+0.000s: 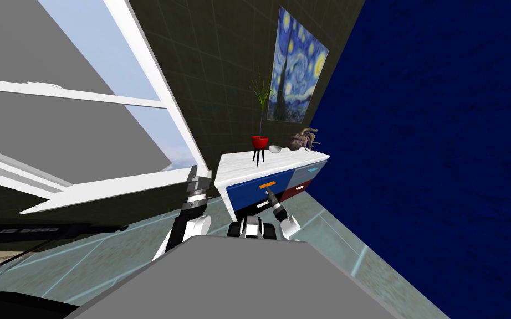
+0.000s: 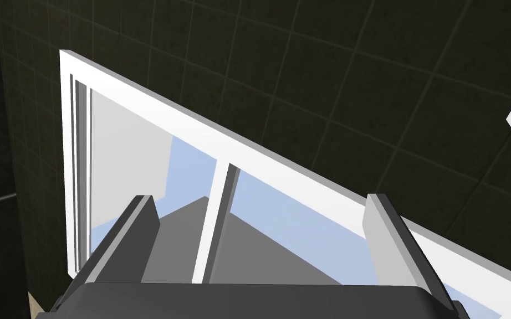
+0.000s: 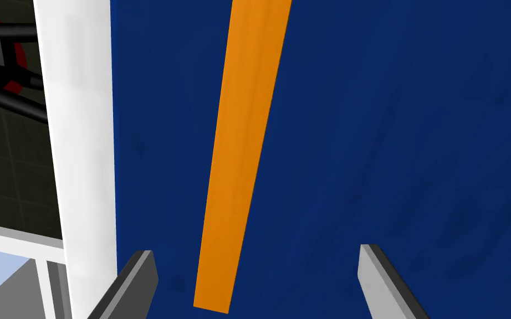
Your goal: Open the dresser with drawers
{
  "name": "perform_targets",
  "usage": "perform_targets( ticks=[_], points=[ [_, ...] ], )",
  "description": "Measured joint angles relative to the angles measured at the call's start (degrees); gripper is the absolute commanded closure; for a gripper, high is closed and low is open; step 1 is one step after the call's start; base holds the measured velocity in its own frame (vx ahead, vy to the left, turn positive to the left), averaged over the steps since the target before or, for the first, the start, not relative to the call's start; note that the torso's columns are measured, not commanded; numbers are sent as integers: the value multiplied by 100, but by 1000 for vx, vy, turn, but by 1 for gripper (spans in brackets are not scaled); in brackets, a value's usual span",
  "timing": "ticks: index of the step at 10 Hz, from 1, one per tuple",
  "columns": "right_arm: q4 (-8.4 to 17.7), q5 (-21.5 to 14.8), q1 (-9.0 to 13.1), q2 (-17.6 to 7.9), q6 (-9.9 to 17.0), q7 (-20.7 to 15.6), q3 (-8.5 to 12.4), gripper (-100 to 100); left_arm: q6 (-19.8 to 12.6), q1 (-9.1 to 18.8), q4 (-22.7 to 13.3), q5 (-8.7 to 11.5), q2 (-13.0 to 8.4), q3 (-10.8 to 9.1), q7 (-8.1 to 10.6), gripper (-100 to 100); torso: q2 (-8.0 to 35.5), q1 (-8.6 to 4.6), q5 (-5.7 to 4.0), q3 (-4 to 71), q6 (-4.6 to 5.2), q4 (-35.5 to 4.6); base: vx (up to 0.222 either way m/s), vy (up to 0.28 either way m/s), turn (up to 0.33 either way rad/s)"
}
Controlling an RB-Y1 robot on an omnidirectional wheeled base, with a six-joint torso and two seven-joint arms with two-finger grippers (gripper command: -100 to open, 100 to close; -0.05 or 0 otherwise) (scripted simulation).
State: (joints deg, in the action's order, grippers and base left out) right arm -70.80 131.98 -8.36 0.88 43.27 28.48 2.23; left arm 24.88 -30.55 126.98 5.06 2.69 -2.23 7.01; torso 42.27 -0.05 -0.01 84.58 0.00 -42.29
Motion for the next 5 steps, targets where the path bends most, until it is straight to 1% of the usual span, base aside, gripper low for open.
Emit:
perform_targets(
  ticks=[1,2,5],
  points=[
    [-11,-4,6,-2,-26,20,-2,100,0,0,0,0,0,0,0,0,1,3,0,-1,1,1,0,0,0],
    [-10,-3,5,-1,-23,18,-2,100,0,0,0,0,0,0,0,0,2,5,1,-1,1,0,-92,-30,-10],
    [-83,1,-6,-64,-59,92,-33,100,0,2,0,0,0,0,0,0,26,0,-1,-17,0,-7,-165,-55,-11]
  ],
)
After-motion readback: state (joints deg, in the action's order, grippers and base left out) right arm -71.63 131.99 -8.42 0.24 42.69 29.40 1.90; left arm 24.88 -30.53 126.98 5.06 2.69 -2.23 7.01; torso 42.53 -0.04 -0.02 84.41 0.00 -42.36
